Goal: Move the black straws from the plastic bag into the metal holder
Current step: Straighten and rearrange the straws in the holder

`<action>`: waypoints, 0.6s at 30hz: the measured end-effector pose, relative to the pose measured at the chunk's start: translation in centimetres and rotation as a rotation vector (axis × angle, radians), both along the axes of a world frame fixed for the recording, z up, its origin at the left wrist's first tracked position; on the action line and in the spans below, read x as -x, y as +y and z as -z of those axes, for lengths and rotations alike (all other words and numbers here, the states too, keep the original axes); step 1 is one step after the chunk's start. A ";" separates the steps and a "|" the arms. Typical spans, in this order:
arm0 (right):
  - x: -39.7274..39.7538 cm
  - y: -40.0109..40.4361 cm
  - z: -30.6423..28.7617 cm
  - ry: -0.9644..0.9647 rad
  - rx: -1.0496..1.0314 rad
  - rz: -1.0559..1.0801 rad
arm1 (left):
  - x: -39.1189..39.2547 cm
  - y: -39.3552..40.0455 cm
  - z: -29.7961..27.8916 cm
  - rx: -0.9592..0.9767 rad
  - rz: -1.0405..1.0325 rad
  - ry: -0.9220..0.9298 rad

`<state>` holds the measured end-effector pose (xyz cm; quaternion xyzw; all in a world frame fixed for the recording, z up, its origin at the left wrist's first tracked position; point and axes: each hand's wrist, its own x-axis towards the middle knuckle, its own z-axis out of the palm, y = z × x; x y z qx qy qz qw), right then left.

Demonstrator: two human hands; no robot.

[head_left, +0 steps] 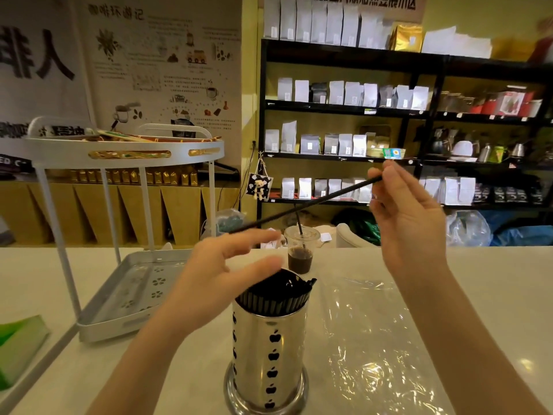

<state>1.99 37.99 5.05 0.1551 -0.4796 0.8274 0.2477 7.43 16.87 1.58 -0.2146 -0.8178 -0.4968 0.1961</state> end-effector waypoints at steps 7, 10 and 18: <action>-0.2 -2.5 4.3 -0.022 -0.353 -0.136 | -1.5 -0.1 -1.5 -0.532 -0.056 0.245; -0.4 -2.8 4.7 0.092 -0.646 -0.208 | -1.8 -0.8 -1.5 -0.616 -0.125 0.346; -1.5 -2.7 5.7 0.116 -0.977 -0.186 | -0.8 -1.8 -1.0 -0.300 -0.079 0.355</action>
